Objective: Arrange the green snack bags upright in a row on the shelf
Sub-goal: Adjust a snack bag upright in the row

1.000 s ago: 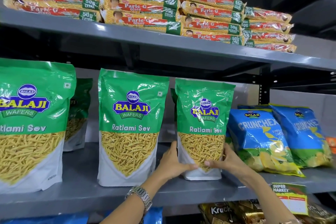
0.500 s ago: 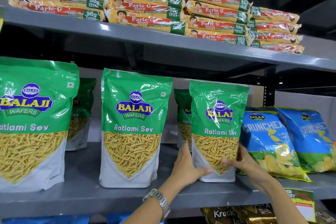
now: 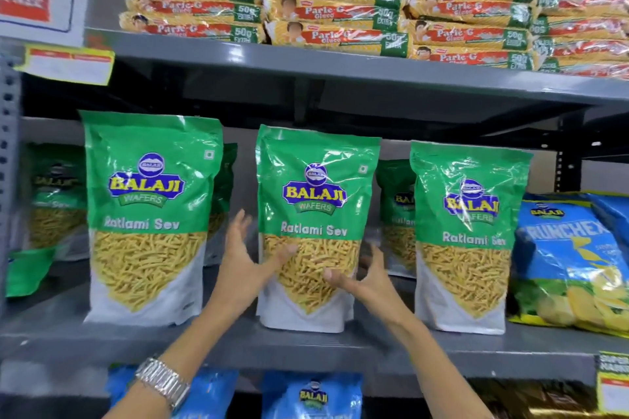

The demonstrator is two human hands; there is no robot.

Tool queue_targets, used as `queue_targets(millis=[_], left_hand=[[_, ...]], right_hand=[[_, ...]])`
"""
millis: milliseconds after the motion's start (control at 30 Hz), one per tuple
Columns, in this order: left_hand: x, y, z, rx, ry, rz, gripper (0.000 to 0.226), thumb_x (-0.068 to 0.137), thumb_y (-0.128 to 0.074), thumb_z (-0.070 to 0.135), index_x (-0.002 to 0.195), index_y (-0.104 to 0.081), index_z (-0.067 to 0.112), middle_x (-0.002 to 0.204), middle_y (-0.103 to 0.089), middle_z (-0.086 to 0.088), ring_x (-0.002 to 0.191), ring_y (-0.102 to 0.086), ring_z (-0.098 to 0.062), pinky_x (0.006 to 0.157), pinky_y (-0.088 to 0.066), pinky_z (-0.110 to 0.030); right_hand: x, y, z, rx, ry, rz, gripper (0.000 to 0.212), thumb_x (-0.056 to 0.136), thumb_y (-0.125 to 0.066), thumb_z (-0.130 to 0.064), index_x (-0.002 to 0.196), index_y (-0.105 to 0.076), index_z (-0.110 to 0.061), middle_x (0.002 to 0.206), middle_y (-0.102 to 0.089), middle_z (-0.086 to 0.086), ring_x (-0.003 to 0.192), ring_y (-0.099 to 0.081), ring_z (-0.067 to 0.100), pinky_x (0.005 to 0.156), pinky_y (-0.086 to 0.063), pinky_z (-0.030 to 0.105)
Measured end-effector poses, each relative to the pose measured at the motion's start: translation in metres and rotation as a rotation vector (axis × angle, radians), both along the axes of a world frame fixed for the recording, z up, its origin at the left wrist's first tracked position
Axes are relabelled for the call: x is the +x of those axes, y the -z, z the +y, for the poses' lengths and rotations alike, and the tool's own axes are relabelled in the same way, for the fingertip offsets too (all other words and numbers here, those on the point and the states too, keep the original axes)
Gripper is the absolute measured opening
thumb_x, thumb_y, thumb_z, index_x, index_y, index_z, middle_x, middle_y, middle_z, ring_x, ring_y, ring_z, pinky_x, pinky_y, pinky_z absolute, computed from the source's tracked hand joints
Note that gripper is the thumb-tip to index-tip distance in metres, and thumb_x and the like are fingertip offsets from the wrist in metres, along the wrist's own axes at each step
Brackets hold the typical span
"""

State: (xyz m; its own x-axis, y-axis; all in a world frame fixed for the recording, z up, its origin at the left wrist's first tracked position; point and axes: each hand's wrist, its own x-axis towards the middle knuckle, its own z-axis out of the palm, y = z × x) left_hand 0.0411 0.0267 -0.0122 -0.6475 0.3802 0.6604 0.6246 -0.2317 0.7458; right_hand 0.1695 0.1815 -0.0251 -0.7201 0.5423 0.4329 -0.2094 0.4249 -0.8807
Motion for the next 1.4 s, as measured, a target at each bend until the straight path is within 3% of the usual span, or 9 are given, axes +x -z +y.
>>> queue_targets(millis=[200,400,667,833,900,1067,1167,1233,1400], left_hand=[[-0.033,0.02,-0.005,-0.358,0.291,-0.132,0.119,0.047,-0.086,0.045,0.143,-0.019,0.019,0.146,-0.034,0.002,0.126,-0.04,-0.014,0.103,-0.035,-0.028],[-0.036,0.018,-0.006,-0.455,0.278,-0.126,0.142,0.028,-0.084,0.055,0.146,-0.014,0.017,0.149,-0.033,-0.001,0.131,-0.039,-0.019,0.108,-0.036,-0.037],[-0.032,0.024,0.01,-0.456,0.334,-0.081,0.112,0.034,-0.087,0.054,0.131,-0.038,0.025,0.136,-0.049,0.003,0.12,-0.051,-0.019,0.103,-0.043,-0.042],[-0.02,0.026,0.005,-0.441,0.358,-0.021,0.109,0.039,-0.086,0.05,0.133,-0.034,0.029,0.139,-0.046,0.004,0.124,-0.047,-0.017,0.106,-0.039,-0.042],[-0.014,0.028,-0.008,-0.33,0.282,0.051,0.117,0.04,-0.084,0.053,0.14,-0.026,0.031,0.145,-0.039,0.009,0.13,-0.04,-0.011,0.108,-0.035,-0.034],[-0.012,0.013,-0.076,0.42,-0.14,0.128,0.071,0.065,-0.08,0.011,0.124,-0.043,0.024,0.128,-0.051,0.006,0.12,-0.047,-0.003,0.103,-0.034,-0.015],[-0.054,0.012,-0.114,0.491,-0.354,0.048,0.064,0.073,-0.074,0.008,0.128,-0.044,0.02,0.134,-0.049,-0.005,0.125,-0.045,-0.014,0.108,-0.032,-0.026],[-0.08,0.021,-0.126,0.363,-0.394,-0.018,0.072,0.072,-0.076,0.02,0.134,-0.04,0.013,0.139,-0.046,-0.008,0.128,-0.043,-0.023,0.11,-0.031,-0.035],[-0.109,0.023,-0.143,0.119,-0.164,-0.226,0.078,0.07,-0.076,0.028,0.135,-0.037,0.01,0.127,-0.052,-0.002,0.119,-0.048,-0.017,0.101,-0.034,-0.031]], right_hand=[[-0.015,0.015,-0.004,0.011,-0.117,-0.003,0.065,0.061,-0.084,-0.013,0.109,-0.045,-0.032,0.119,-0.06,-0.011,0.096,-0.06,-0.007,0.072,-0.049,0.008],[-0.011,0.006,-0.002,0.021,-0.123,-0.046,0.054,0.065,-0.081,-0.01,0.1,-0.049,-0.036,0.108,-0.062,-0.016,0.093,-0.059,-0.008,0.069,-0.05,0.008],[0.007,0.008,0.006,-0.01,-0.1,-0.024,0.046,0.065,-0.079,-0.003,0.092,-0.053,-0.03,0.1,-0.066,-0.014,0.081,-0.063,-0.009,0.067,-0.05,0.009],[0.015,0.008,0.0,-0.084,-0.098,-0.028,0.082,0.044,-0.09,-0.028,0.114,-0.047,-0.024,0.123,-0.059,-0.002,0.099,-0.06,0.005,0.076,-0.049,0.014],[0.014,0.008,-0.015,-0.075,0.153,0.17,0.109,0.043,-0.089,-0.038,0.134,-0.034,-0.016,0.131,-0.049,-0.001,0.115,-0.05,0.012,0.095,-0.042,0.024],[0.0,-0.012,-0.082,0.178,0.373,0.756,0.052,0.064,-0.081,-0.027,0.104,-0.049,-0.035,0.099,-0.058,-0.006,0.092,-0.057,0.012,0.083,-0.046,0.024],[-0.046,-0.02,-0.11,0.236,0.108,0.504,0.058,0.061,-0.083,-0.028,0.106,-0.047,-0.035,0.097,-0.06,-0.004,0.085,-0.058,0.007,0.077,-0.047,0.018],[-0.082,-0.017,-0.119,0.255,-0.038,0.173,0.088,0.056,-0.084,-0.039,0.129,-0.035,-0.027,0.122,-0.053,0.001,0.107,-0.054,0.01,0.092,-0.047,0.026],[-0.14,-0.009,-0.124,0.008,-0.321,-0.234,0.12,0.06,-0.08,-0.044,0.146,-0.002,-0.016,0.154,-0.024,0.006,0.138,-0.031,0.025,0.111,-0.032,0.04]])
